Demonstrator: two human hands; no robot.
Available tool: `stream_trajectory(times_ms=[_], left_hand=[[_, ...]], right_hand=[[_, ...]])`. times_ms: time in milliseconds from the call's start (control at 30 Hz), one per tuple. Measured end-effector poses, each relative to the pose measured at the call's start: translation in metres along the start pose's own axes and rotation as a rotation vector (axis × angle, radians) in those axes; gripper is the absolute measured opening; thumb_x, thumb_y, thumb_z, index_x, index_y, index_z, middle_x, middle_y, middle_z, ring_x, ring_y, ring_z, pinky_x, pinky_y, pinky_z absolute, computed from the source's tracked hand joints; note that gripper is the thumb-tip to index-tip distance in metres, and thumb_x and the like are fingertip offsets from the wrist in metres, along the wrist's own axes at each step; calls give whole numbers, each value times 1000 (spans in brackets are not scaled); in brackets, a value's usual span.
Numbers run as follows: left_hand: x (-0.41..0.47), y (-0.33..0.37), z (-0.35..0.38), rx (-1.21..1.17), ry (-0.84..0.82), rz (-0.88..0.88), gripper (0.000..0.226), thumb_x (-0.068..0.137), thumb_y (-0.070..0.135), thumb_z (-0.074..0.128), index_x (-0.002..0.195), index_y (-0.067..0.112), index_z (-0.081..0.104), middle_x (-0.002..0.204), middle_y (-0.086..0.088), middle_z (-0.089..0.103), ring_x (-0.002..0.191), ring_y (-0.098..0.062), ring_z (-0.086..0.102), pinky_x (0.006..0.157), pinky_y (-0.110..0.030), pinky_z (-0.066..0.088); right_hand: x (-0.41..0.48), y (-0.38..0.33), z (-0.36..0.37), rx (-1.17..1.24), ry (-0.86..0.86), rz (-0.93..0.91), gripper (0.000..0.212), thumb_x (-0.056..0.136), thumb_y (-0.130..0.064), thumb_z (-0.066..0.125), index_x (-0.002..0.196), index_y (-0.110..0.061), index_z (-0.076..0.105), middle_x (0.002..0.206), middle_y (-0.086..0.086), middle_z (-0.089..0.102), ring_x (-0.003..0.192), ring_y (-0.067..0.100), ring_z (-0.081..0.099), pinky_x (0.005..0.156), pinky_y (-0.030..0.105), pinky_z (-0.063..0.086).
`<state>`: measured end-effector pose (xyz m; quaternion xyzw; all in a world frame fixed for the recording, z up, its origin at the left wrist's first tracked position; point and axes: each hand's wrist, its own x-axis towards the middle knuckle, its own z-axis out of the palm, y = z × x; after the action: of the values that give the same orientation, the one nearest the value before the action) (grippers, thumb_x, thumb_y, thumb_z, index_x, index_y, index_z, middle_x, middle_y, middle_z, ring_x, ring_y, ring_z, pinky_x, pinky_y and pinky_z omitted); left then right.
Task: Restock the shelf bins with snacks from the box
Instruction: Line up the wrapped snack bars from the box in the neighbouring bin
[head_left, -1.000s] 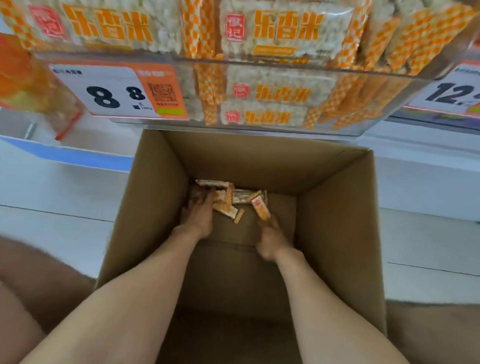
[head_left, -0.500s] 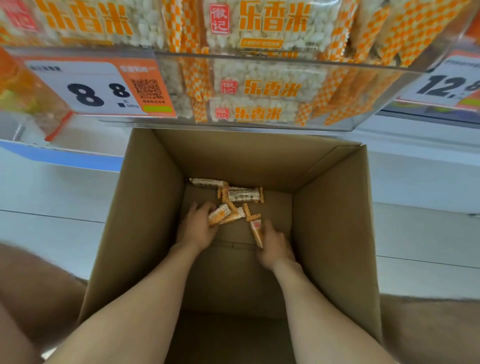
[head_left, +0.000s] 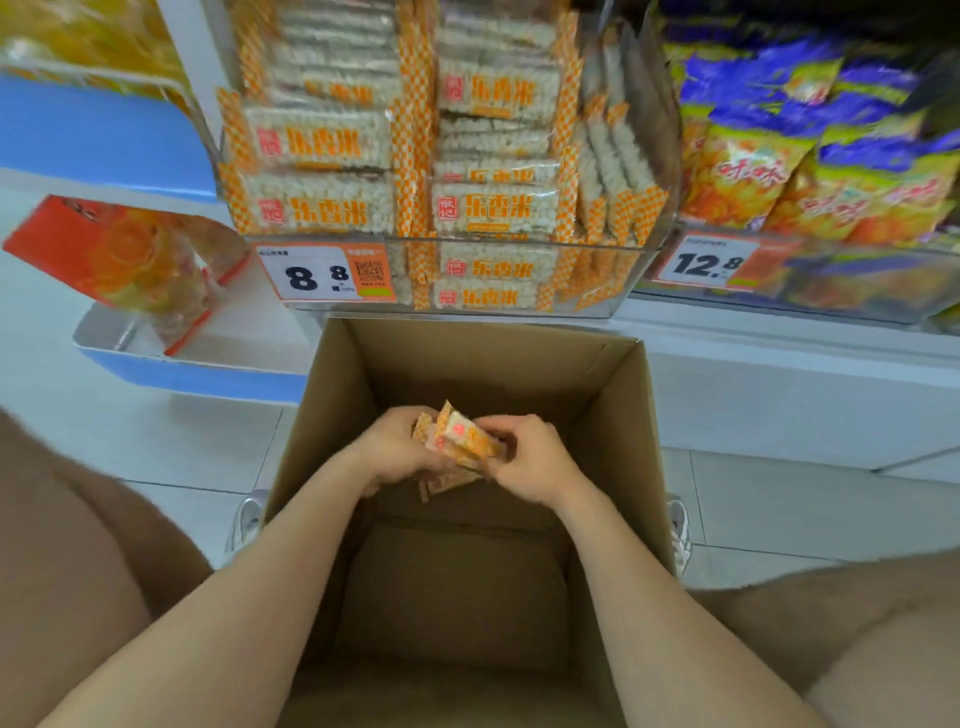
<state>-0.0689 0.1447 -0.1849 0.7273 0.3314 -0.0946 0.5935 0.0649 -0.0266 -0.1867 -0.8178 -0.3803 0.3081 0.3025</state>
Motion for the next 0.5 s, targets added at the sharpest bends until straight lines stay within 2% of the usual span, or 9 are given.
stream_trajectory(times_ms=[67, 133, 267, 300, 367, 433, 500], left_hand=[[-17, 16, -13, -51, -122, -8, 46, 78, -8, 82, 117, 13, 71, 109, -11, 78, 105, -24, 75, 91, -42, 63], [-33, 35, -20, -70, -188, 10, 47, 80, -1, 85, 122, 14, 68, 114, -9, 77, 109, -22, 74, 96, -42, 61], [-61, 75, -26, -64, -64, 46, 44, 87, 20, 85, 123, 18, 61, 111, -7, 78, 99, -19, 77, 93, -44, 62], [-68, 86, -29, -42, -46, 63, 41, 89, 22, 83, 123, 19, 60, 109, -6, 78, 97, -18, 78, 93, -44, 62], [-82, 109, -37, -6, -64, 112, 40, 89, 24, 82, 123, 19, 61, 107, -3, 78, 97, -16, 77, 92, -42, 62], [-99, 135, -42, 55, -67, 182, 39, 90, 25, 82, 122, 21, 61, 105, 1, 78, 96, -12, 77, 90, -38, 63], [-116, 158, -47, 136, -8, 295, 37, 90, 26, 82, 121, 28, 62, 101, 9, 77, 94, -4, 74, 82, -28, 61]], right_hand=[[-9, -10, -14, -24, 17, -53, 44, 88, -24, 81, 130, -35, 72, 118, -18, 75, 112, -4, 65, 101, 25, 53], [-19, -25, -26, -51, 34, -112, 43, 89, -26, 81, 130, -35, 72, 120, -18, 74, 112, -6, 64, 101, 24, 53], [-30, -61, -42, -182, 123, -221, 39, 84, -37, 80, 122, -37, 74, 116, -19, 73, 115, 2, 62, 103, 35, 53], [-32, -70, -48, -210, 137, -254, 37, 81, -39, 77, 117, -36, 71, 111, -18, 72, 111, 4, 62, 98, 37, 54], [-40, -90, -62, -208, 119, -297, 34, 81, -37, 73, 111, -33, 56, 101, -13, 65, 92, 6, 62, 78, 35, 57], [-48, -107, -77, -209, 112, -355, 35, 86, -33, 70, 110, -29, 44, 93, -10, 60, 77, 7, 59, 61, 31, 49], [-56, -118, -91, -222, 177, -429, 33, 89, -28, 64, 114, -27, 43, 92, -8, 58, 75, 8, 55, 59, 32, 41]])
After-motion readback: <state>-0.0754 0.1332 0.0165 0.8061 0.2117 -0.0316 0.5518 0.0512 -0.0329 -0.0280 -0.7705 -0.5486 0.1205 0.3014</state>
